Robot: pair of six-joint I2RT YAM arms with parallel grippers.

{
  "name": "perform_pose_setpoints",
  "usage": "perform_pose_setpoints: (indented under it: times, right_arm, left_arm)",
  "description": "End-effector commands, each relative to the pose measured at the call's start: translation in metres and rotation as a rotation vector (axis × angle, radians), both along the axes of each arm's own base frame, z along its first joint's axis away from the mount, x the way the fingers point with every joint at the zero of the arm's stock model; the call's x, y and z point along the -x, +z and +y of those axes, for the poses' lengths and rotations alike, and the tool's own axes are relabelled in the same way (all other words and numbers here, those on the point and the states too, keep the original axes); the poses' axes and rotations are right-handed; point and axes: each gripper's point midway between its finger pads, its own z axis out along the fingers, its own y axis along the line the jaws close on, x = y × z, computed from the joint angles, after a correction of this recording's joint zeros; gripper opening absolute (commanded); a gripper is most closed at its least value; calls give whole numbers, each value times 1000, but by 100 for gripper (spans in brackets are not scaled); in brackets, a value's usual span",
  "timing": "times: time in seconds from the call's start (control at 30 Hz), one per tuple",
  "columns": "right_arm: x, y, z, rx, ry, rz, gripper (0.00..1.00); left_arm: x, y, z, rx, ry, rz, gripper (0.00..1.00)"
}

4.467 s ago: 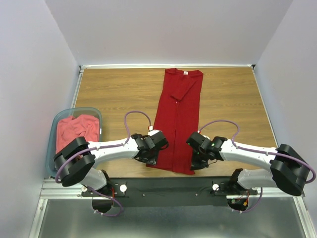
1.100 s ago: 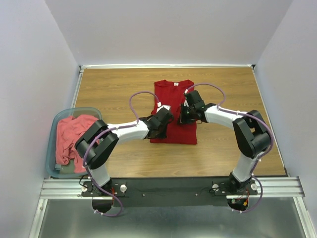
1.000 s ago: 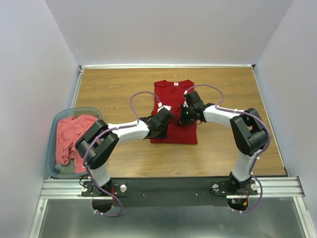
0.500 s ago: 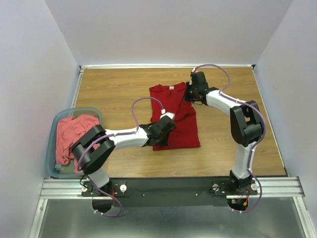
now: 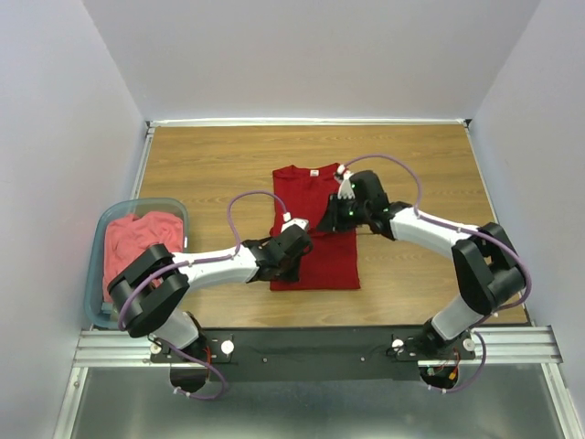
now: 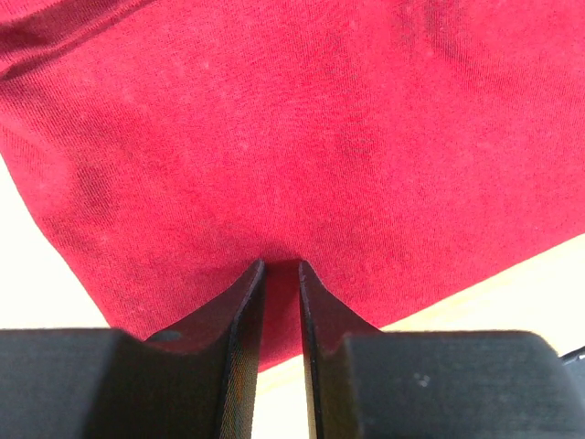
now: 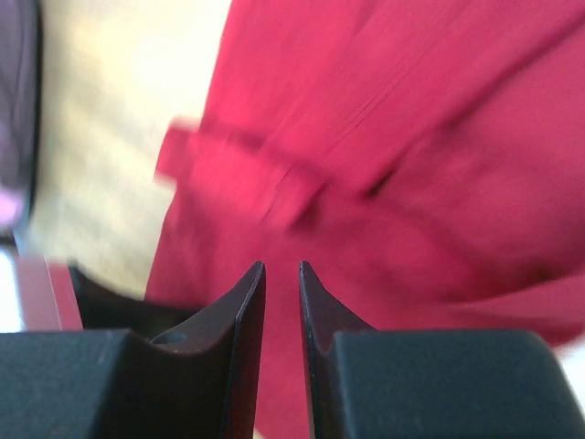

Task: Fold and stack the t-shirts
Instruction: Fold the tshirt

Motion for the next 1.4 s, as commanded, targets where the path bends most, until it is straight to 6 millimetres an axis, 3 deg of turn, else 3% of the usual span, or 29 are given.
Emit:
perform_pose_setpoints:
  times: [0.0, 0.23, 0.4, 0.53, 0.63, 0.73, 0.77, 0.83, 0.97, 1.03, 1.07, 1.1, 1.17, 1.2, 1.23, 1.27, 1.3, 1.37]
  right_arm:
    - [28, -13, 26, -78, 88, 32, 28]
    - [43, -49, 52, -138, 143, 101, 28]
    - [29, -58, 60, -150, 138, 68, 28]
    - [2, -64, 55, -79, 84, 5, 28]
    - [-29, -58, 49, -55, 33, -58, 28]
    - [-68, -48, 42, -45, -19, -121, 28]
    - [-88, -34, 41, -56, -37, -166, 29]
    - [-105, -34, 42, -62, -46, -176, 29]
    - [-131, -12, 45, -106, -45, -189, 29]
    - [-125, -8, 44, -121, -38, -170, 30]
    - [-122, 9, 40, -152, -48, -174, 30]
    - [-106, 0, 34, -159, -37, -127, 30]
    - [-88, 3, 23, -192, -52, -79, 30]
    - [-78, 24, 17, -233, -33, -89, 30]
    - [-56, 9, 8, -228, -28, -31, 30]
    - [-43, 8, 4, -244, -20, -4, 31]
    - [-27, 30, 2, -287, 17, -22, 34]
    - [2, 29, -4, -311, 29, 25, 37]
  left_arm:
    - [12, -9, 5, -8, -1, 48, 29]
    - [14, -13, 5, -6, 0, 56, 29]
    - [16, -17, 5, -8, -7, 68, 29]
    - [22, -19, 6, -4, -25, 79, 29]
    - [24, -19, 6, 1, -28, 80, 29]
    - [24, -19, 6, 2, -28, 79, 29]
    - [25, -19, 6, 2, -31, 79, 29]
    - [26, -20, 7, 0, -32, 81, 29]
    - [25, -16, 6, 10, -26, 69, 29]
    - [24, -12, 6, 20, -20, 60, 29]
    - [21, -6, 7, 32, -8, 37, 30]
    - [20, -1, 8, 42, 10, 29, 31]
    - [14, 10, 12, 58, 49, -17, 32]
    - [10, 27, 13, 94, 69, -51, 34]
    - [6, 34, 15, 109, 105, -76, 35]
    - [5, 43, 16, 133, 121, -92, 35]
    - [3, 58, 17, 177, 136, -118, 38]
    - [3, 67, 21, 209, 162, -132, 40]
